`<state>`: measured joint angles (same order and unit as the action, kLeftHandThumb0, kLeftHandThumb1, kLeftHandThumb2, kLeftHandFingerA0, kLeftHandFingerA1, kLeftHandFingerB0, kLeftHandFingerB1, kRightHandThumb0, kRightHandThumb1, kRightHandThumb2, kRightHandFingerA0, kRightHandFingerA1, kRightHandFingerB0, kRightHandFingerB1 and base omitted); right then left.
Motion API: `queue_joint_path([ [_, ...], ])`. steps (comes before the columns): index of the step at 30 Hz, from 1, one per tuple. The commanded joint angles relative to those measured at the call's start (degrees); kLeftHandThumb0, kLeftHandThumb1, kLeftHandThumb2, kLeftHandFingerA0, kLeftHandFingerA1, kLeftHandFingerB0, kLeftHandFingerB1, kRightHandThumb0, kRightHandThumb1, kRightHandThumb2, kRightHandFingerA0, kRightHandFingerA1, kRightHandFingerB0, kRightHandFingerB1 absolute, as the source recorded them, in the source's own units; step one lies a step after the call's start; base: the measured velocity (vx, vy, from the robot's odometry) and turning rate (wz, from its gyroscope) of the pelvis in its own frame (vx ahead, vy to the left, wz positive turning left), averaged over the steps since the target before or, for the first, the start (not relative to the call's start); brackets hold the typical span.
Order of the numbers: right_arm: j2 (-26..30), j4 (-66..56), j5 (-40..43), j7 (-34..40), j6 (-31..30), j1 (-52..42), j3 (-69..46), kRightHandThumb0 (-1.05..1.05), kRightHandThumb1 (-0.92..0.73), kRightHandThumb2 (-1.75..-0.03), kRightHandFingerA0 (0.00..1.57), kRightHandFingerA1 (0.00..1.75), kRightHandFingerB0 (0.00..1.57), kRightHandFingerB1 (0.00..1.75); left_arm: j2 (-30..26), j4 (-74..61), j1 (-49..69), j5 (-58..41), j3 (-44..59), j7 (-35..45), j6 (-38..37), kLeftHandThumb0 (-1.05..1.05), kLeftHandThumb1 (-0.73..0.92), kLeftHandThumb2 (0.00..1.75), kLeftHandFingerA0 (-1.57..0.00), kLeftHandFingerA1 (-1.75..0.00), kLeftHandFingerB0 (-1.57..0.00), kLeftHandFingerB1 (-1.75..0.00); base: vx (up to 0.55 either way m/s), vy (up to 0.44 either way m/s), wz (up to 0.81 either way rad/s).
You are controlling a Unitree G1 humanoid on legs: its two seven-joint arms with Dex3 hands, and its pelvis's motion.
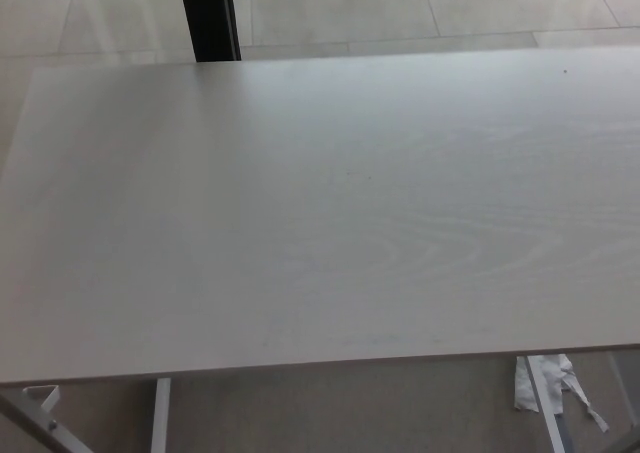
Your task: Pick up a bottle and hand it
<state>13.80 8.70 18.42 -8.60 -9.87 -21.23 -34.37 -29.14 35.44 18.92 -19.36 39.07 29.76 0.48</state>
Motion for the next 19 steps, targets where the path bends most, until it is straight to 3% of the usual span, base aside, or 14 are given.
queue_joint_path([
  [1,0.64,0.57,0.28,0.07,0.39,0.15,-0.30,-0.68,-0.62,-0.61,1.00,1.50,0.29,0.47,-0.91,-0.78,0.51,-0.32,-0.33,0.05,-1.26,-0.70,0.69,0.61,-0.73,-0.49,-0.46,-0.42,0.00,0.000,0.00],
  [7,0.64,-0.11,0.15,0.14,0.17,-0.14,-0.15,-0.68,-0.63,-0.61,1.00,1.48,0.29,0.47,-1.04,0.16,-0.03,-0.79,-0.37,0.15,-0.59,-0.70,0.66,0.61,-0.72,-0.50,-0.48,-0.42,0.00,0.000,0.00],
  [8,0.63,-0.12,0.25,0.07,0.19,-0.11,-0.18,-0.68,-0.63,-0.61,0.99,1.41,0.28,0.46,-0.97,-0.33,0.22,-0.40,-0.56,-0.20,-0.85,-0.72,0.66,0.61,-0.74,-0.49,-0.48,-0.42,0.00,0.000,0.00],
  [13,0.52,0.11,0.47,-0.46,0.78,-0.22,-0.24,-0.66,-0.64,-0.59,1.03,1.54,0.28,0.44,-1.34,0.66,-0.60,-0.33,-0.76,-0.20,-0.80,-0.70,0.66,0.61,-0.75,-0.50,-0.48,-0.42,0.00,0.000,0.00],
  [15,0.55,0.21,0.13,-0.18,0.82,-0.15,-0.13,-0.66,-0.64,-0.59,1.03,1.53,0.28,0.44,-1.36,0.78,-0.54,-0.54,-0.69,0.33,-1.10,-0.70,0.67,0.61,-0.74,-0.50,-0.48,-0.43,0.00,0.000,0.00],
  [16,0.44,-0.20,0.07,-0.24,0.95,-0.66,-0.16,-0.65,-0.63,-0.61,0.99,1.42,0.28,0.45,-1.18,0.45,-0.06,-0.72,-0.55,0.16,-0.36,-0.70,0.66,0.61,-0.76,-0.50,-0.49,-0.43,0.00,0.000,0.00],
  [19,0.57,-0.42,0.35,-0.08,-0.01,-0.25,-0.10,-0.68,-0.62,-0.59,1.00,1.47,0.29,0.46,-1.10,-0.22,0.11,-0.65,-0.59,-0.22,-0.15,-0.70,0.66,0.61,-0.77,-0.50,-0.50,-0.43,0.00,0.000,0.00],
])
